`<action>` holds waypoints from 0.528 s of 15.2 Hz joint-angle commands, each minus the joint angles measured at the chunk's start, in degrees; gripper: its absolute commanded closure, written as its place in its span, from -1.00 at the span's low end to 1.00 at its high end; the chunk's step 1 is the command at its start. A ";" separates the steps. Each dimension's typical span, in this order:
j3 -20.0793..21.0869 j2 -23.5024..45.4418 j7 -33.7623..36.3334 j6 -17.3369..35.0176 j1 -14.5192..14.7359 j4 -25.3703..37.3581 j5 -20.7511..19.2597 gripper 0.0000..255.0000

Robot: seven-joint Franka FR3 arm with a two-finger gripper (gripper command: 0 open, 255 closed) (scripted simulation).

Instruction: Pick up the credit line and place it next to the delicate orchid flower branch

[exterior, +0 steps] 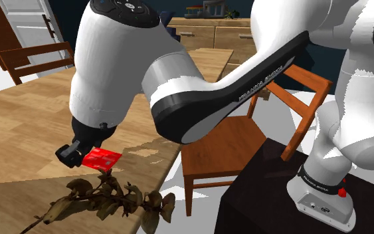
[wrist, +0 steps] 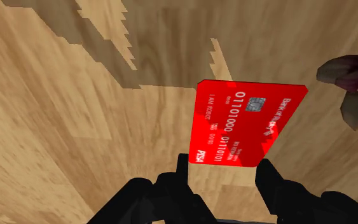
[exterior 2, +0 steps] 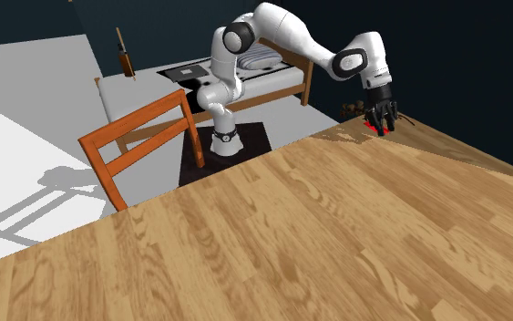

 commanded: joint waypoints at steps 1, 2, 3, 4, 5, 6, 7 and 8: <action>-0.30 0.29 0.86 1.44 -0.04 -1.26 -0.82 1.00; -0.44 0.52 1.34 2.01 0.02 -1.69 -1.27 1.00; -0.63 0.84 1.98 2.74 0.11 -2.23 -1.89 1.00; -0.63 0.84 1.98 2.74 0.11 -2.23 -1.89 1.00; -0.63 0.84 1.98 2.74 0.11 -2.23 -1.88 1.00; -0.63 0.84 1.98 2.74 0.11 -2.23 -1.89 1.00; -0.63 0.84 1.98 2.74 0.11 -2.23 -1.89 1.00; -0.63 0.84 1.98 2.74 0.11 -2.23 -1.89 1.00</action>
